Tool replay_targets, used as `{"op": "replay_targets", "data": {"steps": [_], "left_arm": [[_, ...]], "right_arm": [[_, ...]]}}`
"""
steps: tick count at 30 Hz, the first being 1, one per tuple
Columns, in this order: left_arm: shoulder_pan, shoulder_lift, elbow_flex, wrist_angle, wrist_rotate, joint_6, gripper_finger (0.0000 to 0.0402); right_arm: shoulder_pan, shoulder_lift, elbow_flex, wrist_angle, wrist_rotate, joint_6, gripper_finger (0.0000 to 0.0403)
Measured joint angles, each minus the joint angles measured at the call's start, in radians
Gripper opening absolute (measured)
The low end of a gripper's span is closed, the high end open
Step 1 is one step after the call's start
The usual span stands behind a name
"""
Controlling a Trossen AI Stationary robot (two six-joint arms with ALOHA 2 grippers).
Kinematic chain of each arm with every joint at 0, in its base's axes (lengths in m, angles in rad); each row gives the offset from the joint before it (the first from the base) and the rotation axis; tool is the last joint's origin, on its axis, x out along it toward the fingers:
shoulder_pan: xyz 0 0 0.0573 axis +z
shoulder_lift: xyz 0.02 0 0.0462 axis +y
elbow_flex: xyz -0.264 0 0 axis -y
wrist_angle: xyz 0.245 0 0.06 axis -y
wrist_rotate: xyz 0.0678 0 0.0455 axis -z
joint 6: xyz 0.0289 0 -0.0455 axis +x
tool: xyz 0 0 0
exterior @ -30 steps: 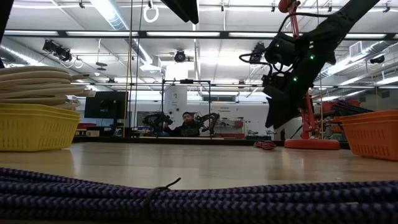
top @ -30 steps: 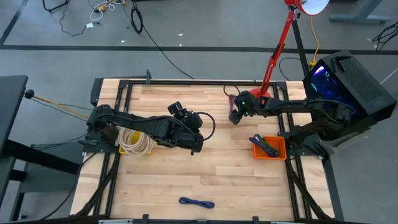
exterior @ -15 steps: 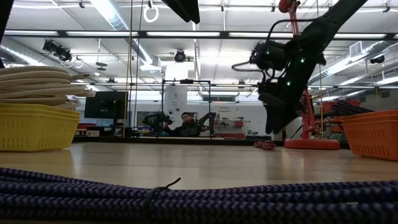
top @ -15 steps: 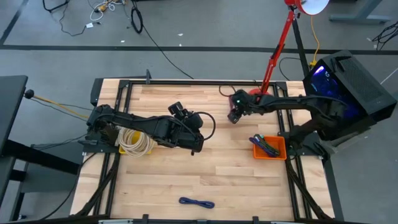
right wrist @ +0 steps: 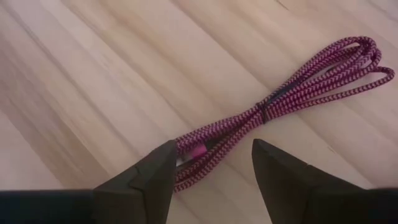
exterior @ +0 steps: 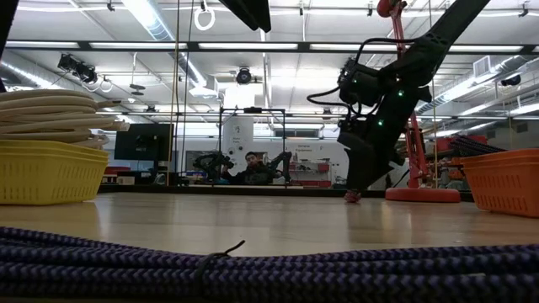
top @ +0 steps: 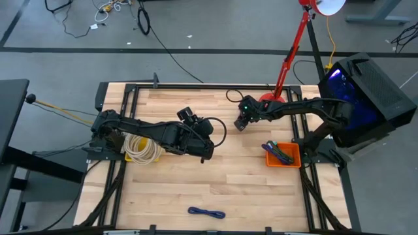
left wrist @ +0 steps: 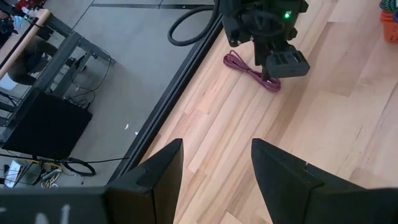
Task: Pick & Place USB Port
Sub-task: Put the red charger cable into the orange basket
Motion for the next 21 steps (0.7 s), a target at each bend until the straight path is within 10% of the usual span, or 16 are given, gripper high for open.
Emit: {"op": "replay_targets", "data": {"steps": [21], "left_arm": [[0.0,0.0,0.0,0.0,0.0,0.002,0.0195]], "right_arm": [[0.047,0.033,-0.001,0.009,-0.003,0.067,0.021]]}}
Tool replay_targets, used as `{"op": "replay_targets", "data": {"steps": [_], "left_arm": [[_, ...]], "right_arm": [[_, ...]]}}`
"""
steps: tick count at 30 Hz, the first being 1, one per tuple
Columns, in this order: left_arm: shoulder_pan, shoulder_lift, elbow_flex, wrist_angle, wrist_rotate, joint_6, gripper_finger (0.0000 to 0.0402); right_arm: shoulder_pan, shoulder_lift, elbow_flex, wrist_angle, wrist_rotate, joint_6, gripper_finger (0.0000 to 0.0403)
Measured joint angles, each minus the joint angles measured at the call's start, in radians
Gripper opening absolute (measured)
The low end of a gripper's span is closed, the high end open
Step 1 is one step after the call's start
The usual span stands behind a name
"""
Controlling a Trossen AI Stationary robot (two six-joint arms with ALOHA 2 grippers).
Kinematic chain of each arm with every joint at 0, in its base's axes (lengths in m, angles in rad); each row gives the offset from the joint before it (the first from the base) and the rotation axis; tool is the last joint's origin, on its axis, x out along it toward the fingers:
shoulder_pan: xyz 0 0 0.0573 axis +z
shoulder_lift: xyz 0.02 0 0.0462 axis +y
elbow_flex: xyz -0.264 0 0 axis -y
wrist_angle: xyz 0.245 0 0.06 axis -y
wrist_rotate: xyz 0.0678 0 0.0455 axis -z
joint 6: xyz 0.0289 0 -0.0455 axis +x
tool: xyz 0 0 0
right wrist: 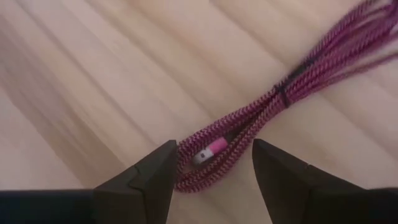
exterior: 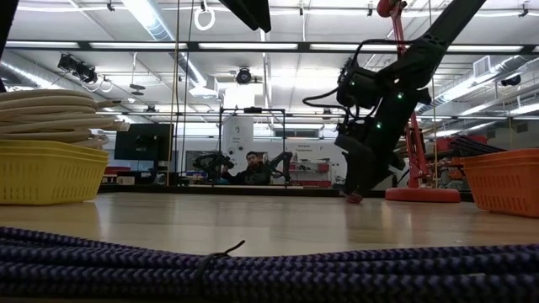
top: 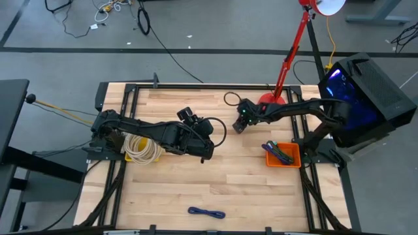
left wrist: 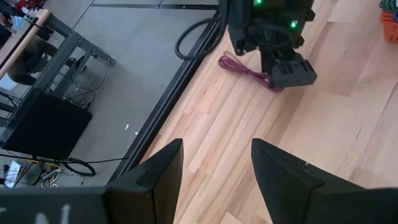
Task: Pick & Place USB Port
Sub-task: Put the red charger cable into the orange basket
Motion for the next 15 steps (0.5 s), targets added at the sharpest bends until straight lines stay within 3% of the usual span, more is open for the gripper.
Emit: {"op": "replay_targets", "data": {"steps": [6,9,11,15], "left_arm": [[-0.001,0.0,0.0,0.0,0.001,0.0,0.0195],[-0.001,0.0,0.0,0.0,0.001,0.0,0.0195],[-0.001,0.0,0.0,0.0,0.001,0.0,0.0195],[-0.001,0.0,0.0,0.0,0.001,0.0,0.0195]], "right_arm": [[0.003,0.047,0.003,0.0,0.011,-0.024,0.021],[0.002,0.051,0.003,-0.003,0.013,-0.049,0.0189],[0.002,0.052,0.003,-0.007,0.016,-0.055,0.0148],[0.001,0.053,0.003,-0.009,0.0,-0.09,0.0027]]}}
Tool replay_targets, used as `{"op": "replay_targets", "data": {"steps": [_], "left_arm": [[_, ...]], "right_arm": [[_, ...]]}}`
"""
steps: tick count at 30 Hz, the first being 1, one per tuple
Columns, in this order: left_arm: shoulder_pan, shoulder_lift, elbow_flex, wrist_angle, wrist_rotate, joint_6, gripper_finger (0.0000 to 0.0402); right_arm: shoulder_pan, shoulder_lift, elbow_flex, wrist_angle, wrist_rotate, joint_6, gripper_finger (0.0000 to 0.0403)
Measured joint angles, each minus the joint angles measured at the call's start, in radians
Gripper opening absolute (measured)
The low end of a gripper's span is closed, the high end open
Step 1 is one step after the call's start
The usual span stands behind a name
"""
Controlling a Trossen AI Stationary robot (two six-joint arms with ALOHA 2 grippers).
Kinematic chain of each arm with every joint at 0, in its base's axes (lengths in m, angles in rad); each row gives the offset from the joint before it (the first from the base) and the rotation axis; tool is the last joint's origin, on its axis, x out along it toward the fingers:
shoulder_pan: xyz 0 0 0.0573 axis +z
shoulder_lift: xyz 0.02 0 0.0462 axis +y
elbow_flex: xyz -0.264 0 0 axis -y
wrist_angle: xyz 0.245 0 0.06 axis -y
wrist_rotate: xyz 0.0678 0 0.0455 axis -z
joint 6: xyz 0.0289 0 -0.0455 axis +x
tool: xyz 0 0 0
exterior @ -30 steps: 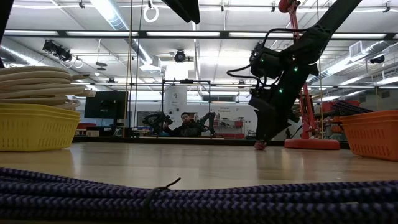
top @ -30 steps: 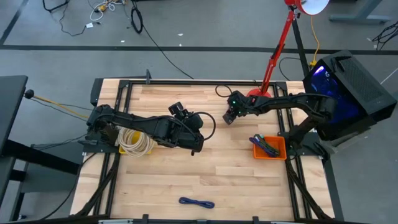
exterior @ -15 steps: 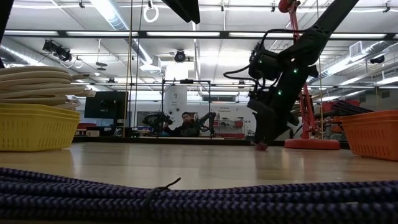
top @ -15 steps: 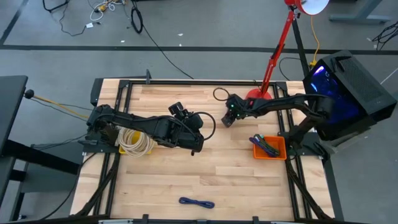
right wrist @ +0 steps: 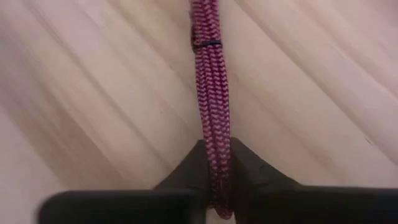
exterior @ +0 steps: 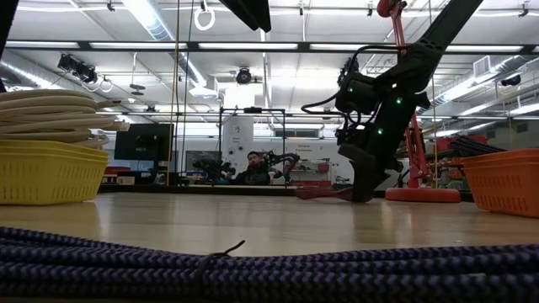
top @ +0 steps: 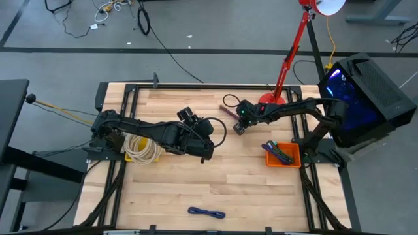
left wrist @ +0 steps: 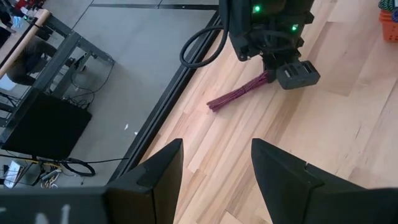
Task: Pick & Place USB Port
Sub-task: Put the red charger cable into the orange basket
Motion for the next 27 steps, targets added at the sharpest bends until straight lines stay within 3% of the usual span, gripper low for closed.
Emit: {"op": "replay_targets", "data": {"steps": [7,11,19,27], "left_arm": [[0.0,0.0,0.0,0.0,0.022,0.0,0.0195],[0.0,0.0,0.0,0.0,0.022,-0.001,0.0195],[0.003,0.0,0.0,0.0,0.021,0.0,0.0195],[0.003,0.0,0.0,0.0,0.015,0.0,0.0195]], "right_arm": [[0.0,-0.019,-0.001,-0.024,0.003,-0.018,0.0014],[0.002,-0.091,-0.009,-0.069,-0.024,-0.028,0.0014],[0.027,-0.374,-0.005,-0.279,0.015,-0.048,0.0014],[0.157,-0.695,-0.004,-0.519,0.034,0.022,0.0013]]}}
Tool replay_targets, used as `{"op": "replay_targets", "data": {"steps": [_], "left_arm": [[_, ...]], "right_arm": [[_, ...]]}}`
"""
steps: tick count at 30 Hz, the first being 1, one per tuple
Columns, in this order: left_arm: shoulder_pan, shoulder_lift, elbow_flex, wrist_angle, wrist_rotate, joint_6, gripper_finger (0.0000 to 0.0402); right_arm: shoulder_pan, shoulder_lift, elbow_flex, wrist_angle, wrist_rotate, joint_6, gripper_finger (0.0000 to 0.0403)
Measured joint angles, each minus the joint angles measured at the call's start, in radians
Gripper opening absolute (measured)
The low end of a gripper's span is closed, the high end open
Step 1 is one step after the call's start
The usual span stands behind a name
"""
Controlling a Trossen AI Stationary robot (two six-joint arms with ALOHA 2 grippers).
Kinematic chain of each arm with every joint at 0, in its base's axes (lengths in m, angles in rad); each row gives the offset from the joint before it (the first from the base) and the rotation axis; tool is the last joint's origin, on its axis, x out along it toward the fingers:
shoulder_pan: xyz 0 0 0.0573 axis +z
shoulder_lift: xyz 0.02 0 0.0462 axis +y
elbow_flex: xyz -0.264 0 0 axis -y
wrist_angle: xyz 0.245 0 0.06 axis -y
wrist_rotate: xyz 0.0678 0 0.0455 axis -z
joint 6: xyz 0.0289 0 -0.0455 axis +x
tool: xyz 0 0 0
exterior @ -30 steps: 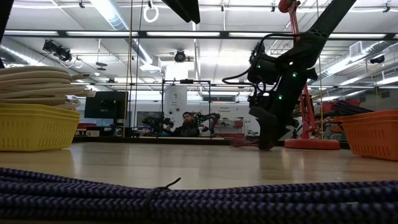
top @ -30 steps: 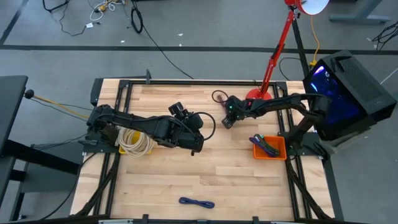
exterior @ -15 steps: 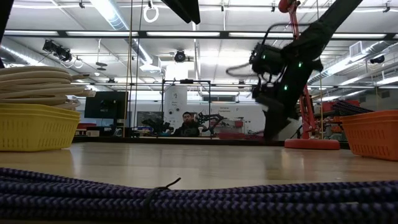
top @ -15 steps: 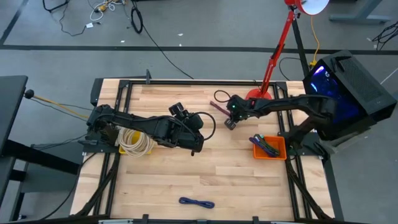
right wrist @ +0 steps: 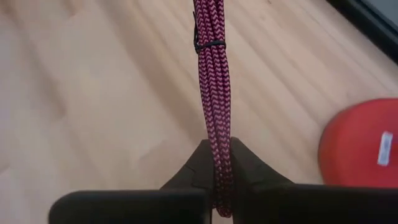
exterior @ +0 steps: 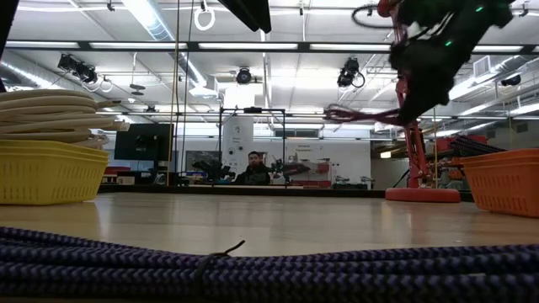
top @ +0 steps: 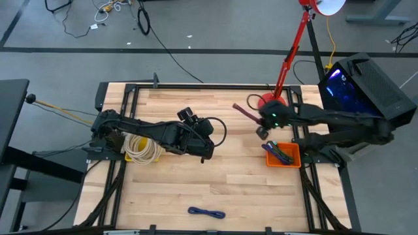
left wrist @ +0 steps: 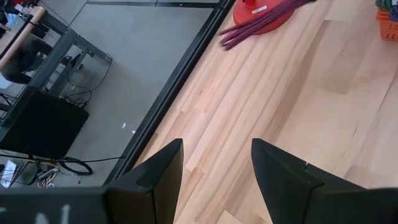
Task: Pick & Place USB Port
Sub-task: Put the red charger cable into the orange basket
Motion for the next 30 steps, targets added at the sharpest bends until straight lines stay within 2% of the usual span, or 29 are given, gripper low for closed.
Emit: {"op": "replay_targets", "data": {"steps": [4,11,18,24,30], "left_arm": [[0.0,0.0,0.0,0.0,-0.002,0.0,0.0195],[0.0,0.0,0.0,0.0,-0.002,0.0,0.0195],[0.0,0.0,0.0,-0.001,0.001,0.0,0.0195],[0.0,0.0,0.0,-0.001,0.001,0.0,0.0195],[0.0,0.0,0.0,-0.002,0.001,0.0,0.0195]], "right_arm": [[0.099,-0.093,0.0,-0.119,0.015,0.078,0.0013],[0.258,-0.14,0.0,-0.326,0.06,0.223,0.0013],[0.415,-0.167,0.0,-0.412,0.007,0.329,0.0013],[0.553,-0.226,0.0,-0.518,0.027,0.487,0.0012],[0.686,-0.279,0.001,-0.527,0.055,0.617,0.0012]]}}
